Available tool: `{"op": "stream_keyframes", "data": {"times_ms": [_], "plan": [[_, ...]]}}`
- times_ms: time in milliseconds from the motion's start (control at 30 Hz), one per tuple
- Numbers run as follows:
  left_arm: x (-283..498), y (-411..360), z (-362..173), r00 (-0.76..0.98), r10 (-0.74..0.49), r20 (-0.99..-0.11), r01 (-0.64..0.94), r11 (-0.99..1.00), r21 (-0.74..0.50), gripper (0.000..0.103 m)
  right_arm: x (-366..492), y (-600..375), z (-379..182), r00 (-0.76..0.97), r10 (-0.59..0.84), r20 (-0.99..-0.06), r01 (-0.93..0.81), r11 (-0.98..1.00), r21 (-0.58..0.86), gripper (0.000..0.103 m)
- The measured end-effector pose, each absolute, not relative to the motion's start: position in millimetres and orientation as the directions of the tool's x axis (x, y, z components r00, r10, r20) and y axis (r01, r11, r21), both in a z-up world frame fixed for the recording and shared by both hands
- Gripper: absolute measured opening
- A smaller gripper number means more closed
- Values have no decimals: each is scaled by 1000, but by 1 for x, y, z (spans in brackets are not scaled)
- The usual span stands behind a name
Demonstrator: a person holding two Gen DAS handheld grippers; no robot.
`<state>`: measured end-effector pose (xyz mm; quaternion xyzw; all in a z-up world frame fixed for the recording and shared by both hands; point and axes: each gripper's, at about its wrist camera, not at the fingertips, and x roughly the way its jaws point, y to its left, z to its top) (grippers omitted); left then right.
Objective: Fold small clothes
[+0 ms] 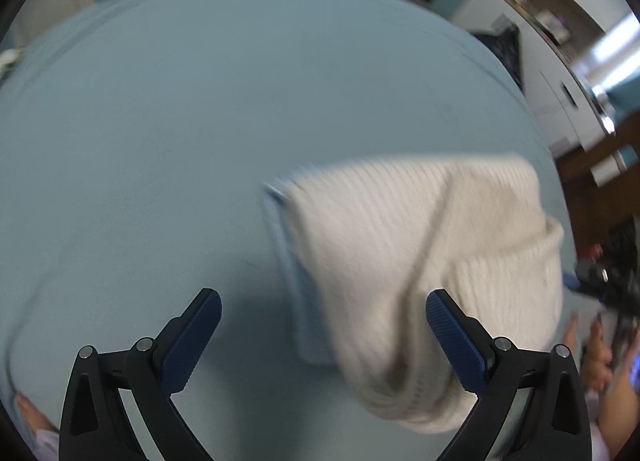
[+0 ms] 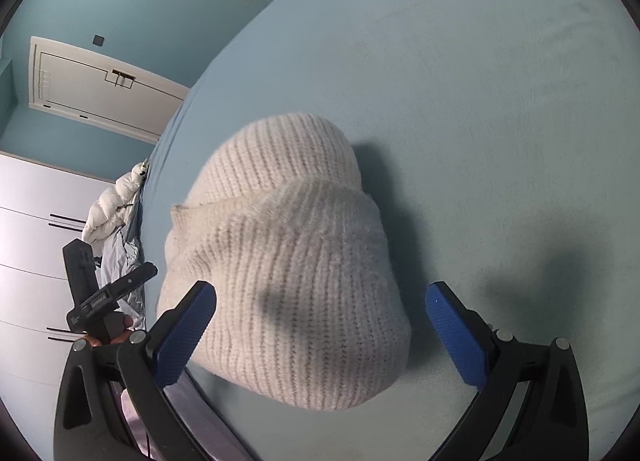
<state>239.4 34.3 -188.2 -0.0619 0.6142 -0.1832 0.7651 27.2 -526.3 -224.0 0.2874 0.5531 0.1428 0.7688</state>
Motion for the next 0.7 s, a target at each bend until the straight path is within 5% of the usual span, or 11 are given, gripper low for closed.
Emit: {"op": "stream_keyframes", "data": {"times_ms": [133,333,500,567,700], "plan": [[241,29,-217,128,-421,-898,182,900,-396,103,28,-532,-233,313,584,-749,123,757,641,102],[255,51,-292,-12,-728,-686,-124,681,-721,103,30,-532,-261,215,673,-708,172,688,705,102],[256,45,-287,-8,-694,-720,-113,716,-689,103,30,-534,-278,178,742,-646,208,613,762,102],[257,26,-273,6,-657,-754,-70,752,-656,88,31,-537,-282,164,761,-627,206,595,777,102],[257,17,-259,15,-615,-788,-40,787,-615,75,31,-546,-300,144,814,-562,258,517,816,103]]}}
